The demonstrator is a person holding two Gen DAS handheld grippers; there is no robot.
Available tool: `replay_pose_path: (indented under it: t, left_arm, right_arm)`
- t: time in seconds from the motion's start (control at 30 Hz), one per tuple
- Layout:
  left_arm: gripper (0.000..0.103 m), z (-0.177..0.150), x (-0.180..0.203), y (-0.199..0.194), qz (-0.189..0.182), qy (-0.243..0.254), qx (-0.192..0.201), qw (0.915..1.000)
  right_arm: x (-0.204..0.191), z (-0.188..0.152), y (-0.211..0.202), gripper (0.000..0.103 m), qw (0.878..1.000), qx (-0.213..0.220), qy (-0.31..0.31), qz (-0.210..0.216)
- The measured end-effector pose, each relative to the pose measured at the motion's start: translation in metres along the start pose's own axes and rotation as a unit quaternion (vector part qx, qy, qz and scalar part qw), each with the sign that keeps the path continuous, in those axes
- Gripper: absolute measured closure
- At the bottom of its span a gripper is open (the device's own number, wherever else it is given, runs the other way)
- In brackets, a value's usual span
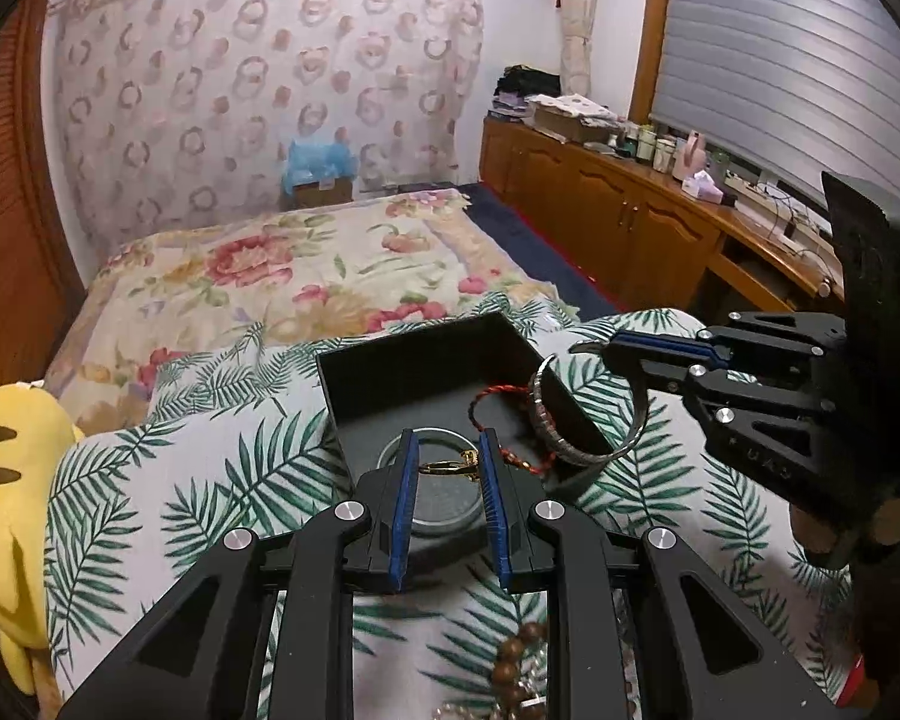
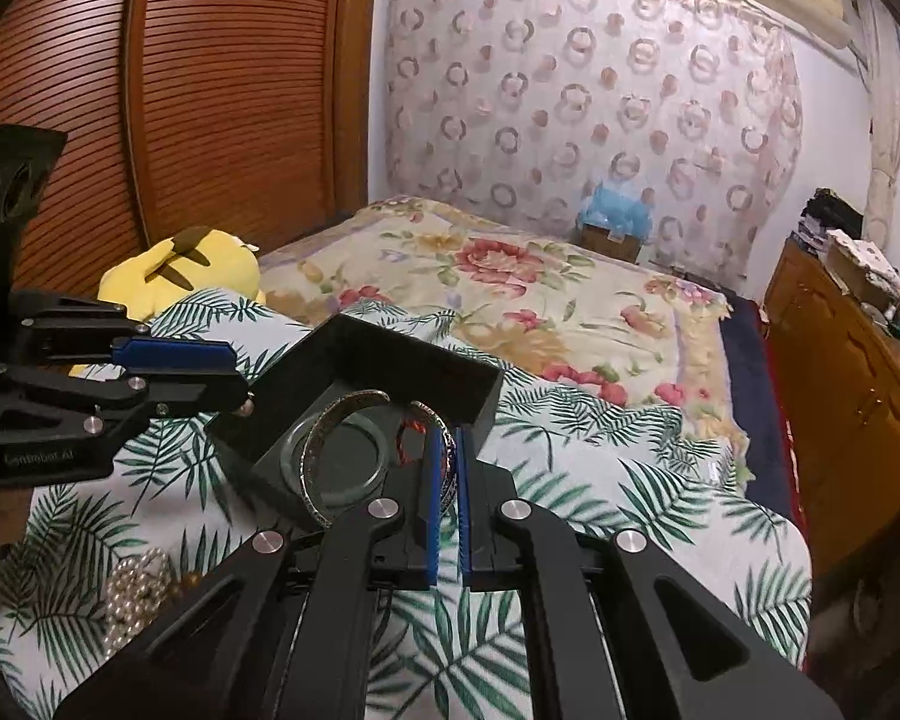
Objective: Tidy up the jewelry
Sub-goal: 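Drop the silver bangle and gold ring into the black box, opening both grippers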
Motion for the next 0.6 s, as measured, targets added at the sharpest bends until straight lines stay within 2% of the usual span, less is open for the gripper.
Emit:
replay_pose_path:
  t: [0.23, 0.6]
  left_arm:
    - [0.084, 0.005, -0.005, 0.017, 0.004, -0.003, -0.009, 0.9999]
    - [0.084, 0.011, -0.001, 0.041, 0.006, 0.005, -0.021, 0.9997]
  right_arm:
    - [-0.008, -0.004, 0.023, 0.095, 0.999, -0.001, 0.002, 0.038]
    - [0.004, -0.007, 0.014, 0.095, 0.999, 0.017, 0.025, 0.037]
Point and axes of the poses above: each gripper's, at about its wrist camera, not at the fingertips, and y roughly the way its jaws point, x to its right, z to its top, the point moved 1 cm from there along y, roughly the way its jaws point, and after that the axes turned 12 degrees about -y, right-handed, at the moved point
